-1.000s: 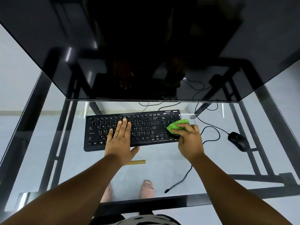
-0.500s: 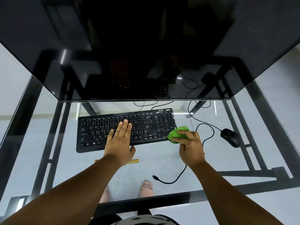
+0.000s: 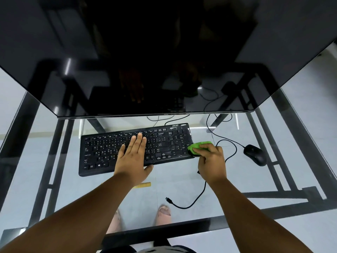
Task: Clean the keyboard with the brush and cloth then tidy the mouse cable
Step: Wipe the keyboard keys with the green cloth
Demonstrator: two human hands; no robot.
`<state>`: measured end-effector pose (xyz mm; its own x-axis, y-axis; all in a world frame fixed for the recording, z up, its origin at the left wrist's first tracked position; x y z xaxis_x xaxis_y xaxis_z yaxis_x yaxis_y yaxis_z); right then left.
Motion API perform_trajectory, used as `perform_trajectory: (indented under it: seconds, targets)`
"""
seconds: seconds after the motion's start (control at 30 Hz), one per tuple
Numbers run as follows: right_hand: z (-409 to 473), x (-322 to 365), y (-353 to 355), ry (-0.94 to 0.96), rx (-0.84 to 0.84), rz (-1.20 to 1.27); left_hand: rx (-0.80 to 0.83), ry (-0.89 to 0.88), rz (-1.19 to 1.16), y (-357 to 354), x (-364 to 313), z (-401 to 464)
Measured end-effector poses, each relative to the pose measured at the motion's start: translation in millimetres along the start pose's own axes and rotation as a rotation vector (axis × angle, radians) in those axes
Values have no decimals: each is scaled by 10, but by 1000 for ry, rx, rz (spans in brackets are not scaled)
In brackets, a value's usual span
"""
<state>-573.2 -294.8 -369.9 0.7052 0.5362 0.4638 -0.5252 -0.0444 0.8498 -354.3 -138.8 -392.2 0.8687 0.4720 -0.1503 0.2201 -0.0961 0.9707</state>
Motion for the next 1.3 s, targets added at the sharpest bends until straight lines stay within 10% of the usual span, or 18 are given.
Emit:
perform_trajectory:
  seconds: [1.3]
  targets:
    - [869,383,-371,-40,165,-81,-28,-16,-59,42,146,81]
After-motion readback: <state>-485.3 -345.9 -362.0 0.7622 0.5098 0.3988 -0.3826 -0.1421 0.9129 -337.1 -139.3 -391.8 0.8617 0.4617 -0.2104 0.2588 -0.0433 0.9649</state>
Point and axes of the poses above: each hand's wrist, its own z-axis towards the middle knuckle, its own y-axis out of the back of the hand, x = y × z, the point moved 7 cm from there along z, towards the middle knuckle, and after that the axes turned 4 degrees about -x, right-handed, at the moved point
